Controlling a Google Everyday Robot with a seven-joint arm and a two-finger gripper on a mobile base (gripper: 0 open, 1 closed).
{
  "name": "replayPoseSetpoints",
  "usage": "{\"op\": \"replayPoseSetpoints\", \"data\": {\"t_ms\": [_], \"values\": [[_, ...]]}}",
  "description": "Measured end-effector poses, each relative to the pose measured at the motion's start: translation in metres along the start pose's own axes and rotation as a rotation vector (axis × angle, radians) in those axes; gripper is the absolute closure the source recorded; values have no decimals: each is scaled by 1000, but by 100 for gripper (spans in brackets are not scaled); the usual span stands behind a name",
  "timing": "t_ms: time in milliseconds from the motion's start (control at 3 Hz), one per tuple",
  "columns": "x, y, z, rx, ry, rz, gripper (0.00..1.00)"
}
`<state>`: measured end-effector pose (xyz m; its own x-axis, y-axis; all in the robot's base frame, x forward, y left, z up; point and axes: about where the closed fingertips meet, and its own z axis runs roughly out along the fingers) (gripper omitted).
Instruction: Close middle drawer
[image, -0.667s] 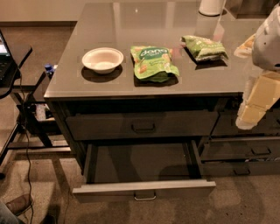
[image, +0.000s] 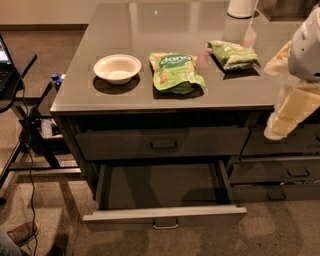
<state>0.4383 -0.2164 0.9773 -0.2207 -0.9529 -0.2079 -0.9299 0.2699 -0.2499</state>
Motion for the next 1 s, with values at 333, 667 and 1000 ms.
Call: {"op": "replayPoseSetpoints", "data": {"t_ms": [333, 667, 1000], "values": [[0, 0, 0, 0, 0, 0, 42], [0, 0, 0, 0, 0, 0, 66], [0, 0, 0, 0, 0, 0, 89]]}}
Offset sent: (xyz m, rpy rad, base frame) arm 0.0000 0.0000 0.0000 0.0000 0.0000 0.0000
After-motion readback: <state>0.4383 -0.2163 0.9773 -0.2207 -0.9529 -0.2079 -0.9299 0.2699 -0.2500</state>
